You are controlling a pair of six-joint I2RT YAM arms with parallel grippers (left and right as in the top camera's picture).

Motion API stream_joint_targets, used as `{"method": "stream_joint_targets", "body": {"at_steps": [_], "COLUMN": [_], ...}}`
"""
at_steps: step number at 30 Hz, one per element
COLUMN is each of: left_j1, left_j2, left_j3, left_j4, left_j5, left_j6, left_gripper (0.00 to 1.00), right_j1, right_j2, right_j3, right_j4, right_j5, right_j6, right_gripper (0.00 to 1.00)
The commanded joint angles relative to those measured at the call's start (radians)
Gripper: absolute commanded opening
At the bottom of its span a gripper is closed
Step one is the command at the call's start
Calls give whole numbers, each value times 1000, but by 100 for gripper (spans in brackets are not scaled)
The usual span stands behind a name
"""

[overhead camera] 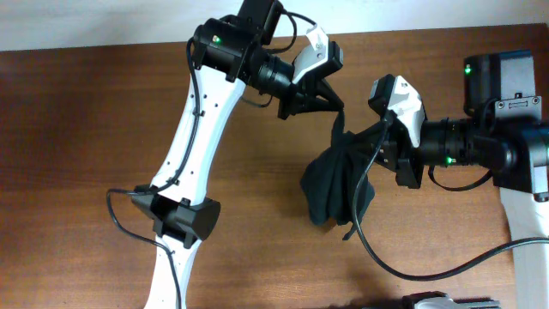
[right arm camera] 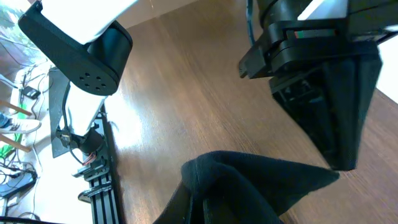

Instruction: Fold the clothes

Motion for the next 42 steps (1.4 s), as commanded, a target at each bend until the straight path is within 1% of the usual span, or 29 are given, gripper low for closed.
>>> {"method": "stream_joint_targets", "body": {"at_steps": [1,4,7,10,13,14,18,20,22,23,25,27,30,32,36,38,39,42], "left_j1": [42,97,152,184,177,170,145,132,117,109,96,87,80,80,80,80,80,80], "left_j2": [3,3,3,3,3,3,3,3,5,5,5,5,9,11,14,14,14,14], "left_j3": [16,42,80,114,118,117,117,117,117,117,115,105,97,88,64,49,40,18], "left_j4": [61,146,183,163,132,116,46,-1,-66,-91,-126,-126,-126,-123,-123,-126,-126,-126], "left_j5": [24,24,25,40,50,50,43,42,8,-31,-156,-316,-450,-479,-545,-588,-590,-587], "left_j6": [-109,-258,-344,-362,-355,-328,-209,-150,-97,-90,-93,-150,-237,-288,-353,-414,-438,-502], "left_gripper": [0,0,0,0,1,5,38,65,99,99,99,99,99,99,99,99,99,99], "right_j1": [9,9,9,9,9,9,9,9,9,9,9,9,9,9,7,7,7,7], "right_j2": [-4,-4,-4,-4,-4,-4,-4,-4,-4,-4,-4,-4,-4,-4,-4,-4,-4,-4], "right_j3": [15,15,15,15,15,15,15,15,15,15,15,15,15,15,15,15,15,15], "right_j4": [0,1,1,1,1,1,0,0,0,2,4,5,35,116,379,510,569,679], "right_j5": [-27,-27,-27,-28,-28,-28,-28,-28,-27,-22,-7,-3,-14,-21,16,67,84,134], "right_j6": [-10,-11,-11,-11,-11,-11,-10,-10,-11,-10,-10,-10,2,94,384,522,576,654], "right_gripper": [4,4,4,4,4,4,4,4,4,4,4,4,4,4,4,4,4,4]}}
